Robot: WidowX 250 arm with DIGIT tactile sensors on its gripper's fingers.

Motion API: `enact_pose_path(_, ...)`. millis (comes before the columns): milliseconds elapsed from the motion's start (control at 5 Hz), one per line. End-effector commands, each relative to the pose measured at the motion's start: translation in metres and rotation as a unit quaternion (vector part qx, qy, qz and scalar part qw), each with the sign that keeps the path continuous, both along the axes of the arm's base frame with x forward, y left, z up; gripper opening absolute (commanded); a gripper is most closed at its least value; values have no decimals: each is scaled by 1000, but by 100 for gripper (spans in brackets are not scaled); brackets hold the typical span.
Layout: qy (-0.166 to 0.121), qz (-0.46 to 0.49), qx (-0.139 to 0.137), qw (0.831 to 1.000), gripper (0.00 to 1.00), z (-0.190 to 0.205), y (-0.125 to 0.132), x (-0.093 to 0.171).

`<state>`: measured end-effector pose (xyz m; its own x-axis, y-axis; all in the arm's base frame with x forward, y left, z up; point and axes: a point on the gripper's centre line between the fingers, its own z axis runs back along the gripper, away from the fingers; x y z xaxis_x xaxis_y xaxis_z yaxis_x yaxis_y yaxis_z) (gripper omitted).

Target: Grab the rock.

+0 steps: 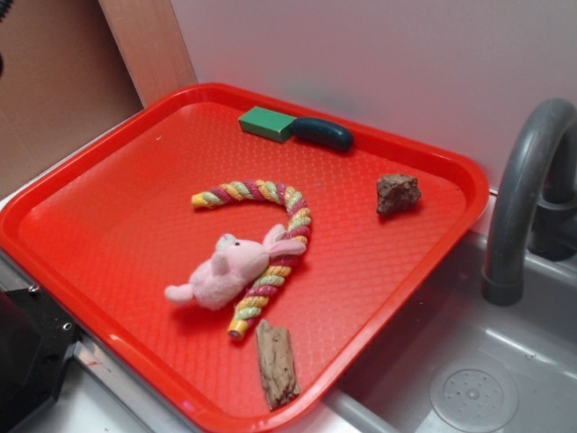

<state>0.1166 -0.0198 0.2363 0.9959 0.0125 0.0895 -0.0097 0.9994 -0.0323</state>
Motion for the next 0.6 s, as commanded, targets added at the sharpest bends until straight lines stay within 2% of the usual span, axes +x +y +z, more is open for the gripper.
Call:
enact_pose_path(0, 0, 0, 0, 1000, 100, 0, 0, 0)
enact_pose_path(200, -31, -29, 4, 999, 100, -8, -3, 23)
enact_pose_path(400, -46, -61, 18, 997, 100, -18, -5, 40)
